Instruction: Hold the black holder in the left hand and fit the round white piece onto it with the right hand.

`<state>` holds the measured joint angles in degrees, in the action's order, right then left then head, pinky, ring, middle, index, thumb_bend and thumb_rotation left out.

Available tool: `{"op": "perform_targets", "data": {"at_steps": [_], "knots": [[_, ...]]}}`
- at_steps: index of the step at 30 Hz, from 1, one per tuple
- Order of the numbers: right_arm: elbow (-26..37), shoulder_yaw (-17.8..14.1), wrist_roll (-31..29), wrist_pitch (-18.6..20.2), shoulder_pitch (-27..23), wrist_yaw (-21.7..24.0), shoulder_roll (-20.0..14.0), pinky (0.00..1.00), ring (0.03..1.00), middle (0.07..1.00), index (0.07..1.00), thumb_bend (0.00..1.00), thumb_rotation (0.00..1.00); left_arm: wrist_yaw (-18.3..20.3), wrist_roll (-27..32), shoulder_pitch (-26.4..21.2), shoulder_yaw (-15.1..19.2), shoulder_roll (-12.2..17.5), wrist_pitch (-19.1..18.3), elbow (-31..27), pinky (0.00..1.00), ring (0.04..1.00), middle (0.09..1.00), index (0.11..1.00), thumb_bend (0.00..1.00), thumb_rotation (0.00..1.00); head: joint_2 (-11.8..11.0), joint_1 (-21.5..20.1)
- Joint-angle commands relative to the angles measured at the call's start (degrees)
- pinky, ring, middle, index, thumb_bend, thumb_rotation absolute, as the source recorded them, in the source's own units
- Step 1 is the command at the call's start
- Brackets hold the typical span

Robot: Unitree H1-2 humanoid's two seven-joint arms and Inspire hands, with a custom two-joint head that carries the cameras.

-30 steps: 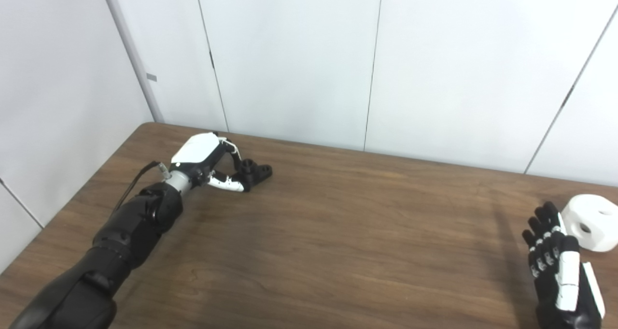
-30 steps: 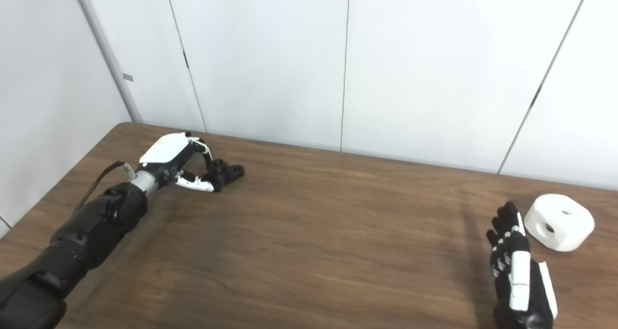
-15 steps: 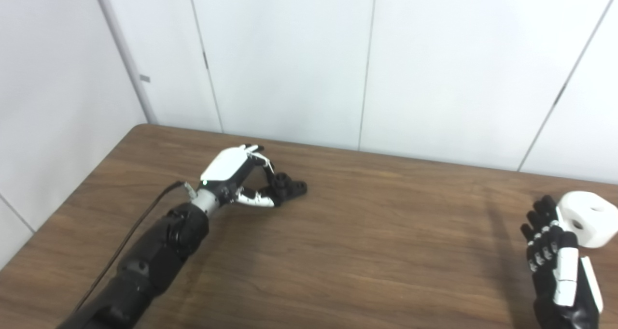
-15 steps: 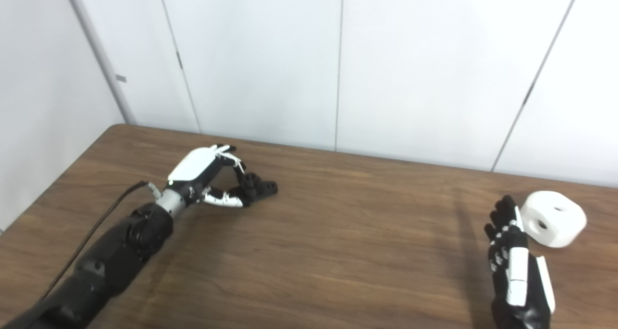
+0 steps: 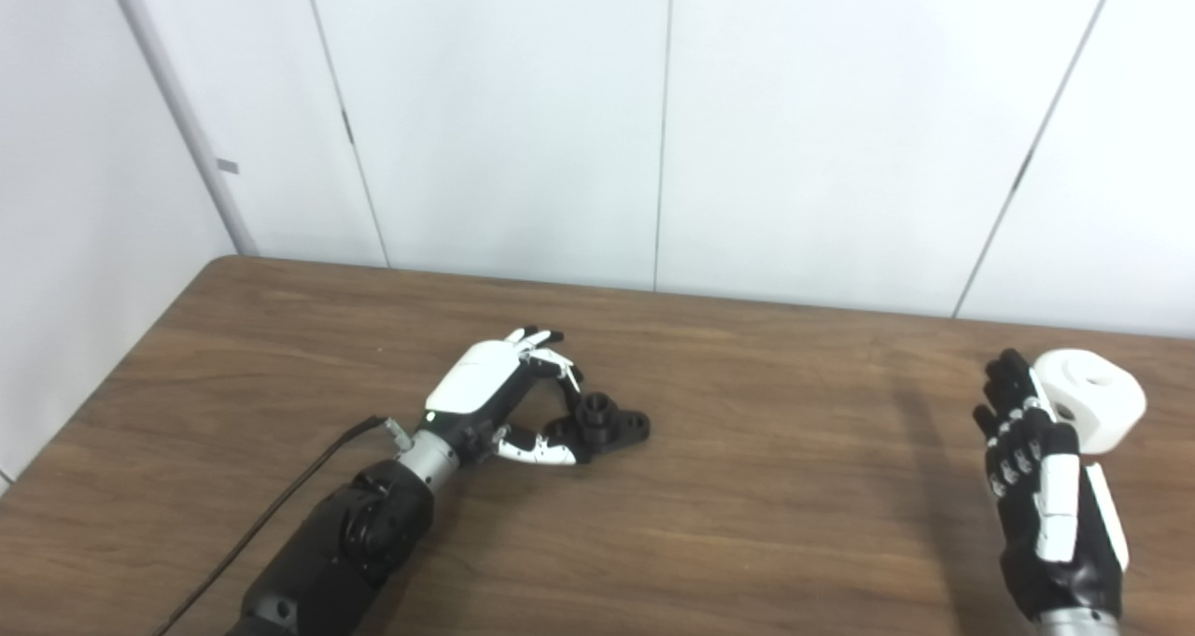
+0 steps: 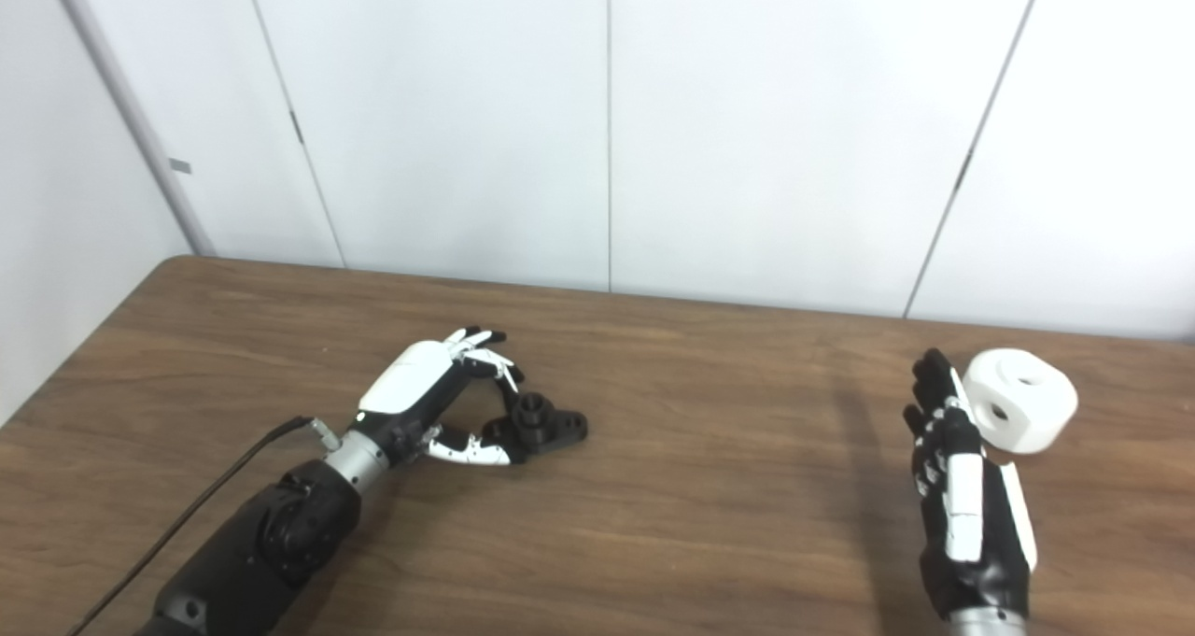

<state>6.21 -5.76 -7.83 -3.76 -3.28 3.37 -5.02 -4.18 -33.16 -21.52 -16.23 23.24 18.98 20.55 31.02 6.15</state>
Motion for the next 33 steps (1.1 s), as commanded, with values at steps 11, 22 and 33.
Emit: {"op": "perform_targets", "data": {"at_steps": [11, 22, 33], "knots": [[3.68, 1.37, 2.05, -0.04, -1.06, -0.94, 1.0, 0.99, 1.0, 0.968, 0.948, 0.57, 1.0, 4.59, -1.35, 1.79, -3.11, -1.3, 2.22, -8.33, 1.0, 0.957, 0.723, 0.482, 0.52, 0.05, 0.91, -3.68], [4.62, 1.8, 3.08, 0.9, -0.88, -1.71, 1.27, 1.0, 1.0, 0.966, 0.94, 0.59, 1.0, 6.31, -2.3, 3.71, -3.0, -3.76, 1.35, -11.59, 1.0, 0.955, 0.718, 0.482, 0.52, 0.05, 1.57, -4.79], [6.44, 1.79, 3.07, 1.51, -0.58, -1.52, 1.16, 1.0, 1.0, 0.967, 0.935, 0.61, 1.0, 6.4, -3.12, 4.78, -2.32, -4.23, 0.61, -11.04, 1.0, 0.96, 0.722, 0.482, 0.52, 0.05, 1.9, -6.3]]}}
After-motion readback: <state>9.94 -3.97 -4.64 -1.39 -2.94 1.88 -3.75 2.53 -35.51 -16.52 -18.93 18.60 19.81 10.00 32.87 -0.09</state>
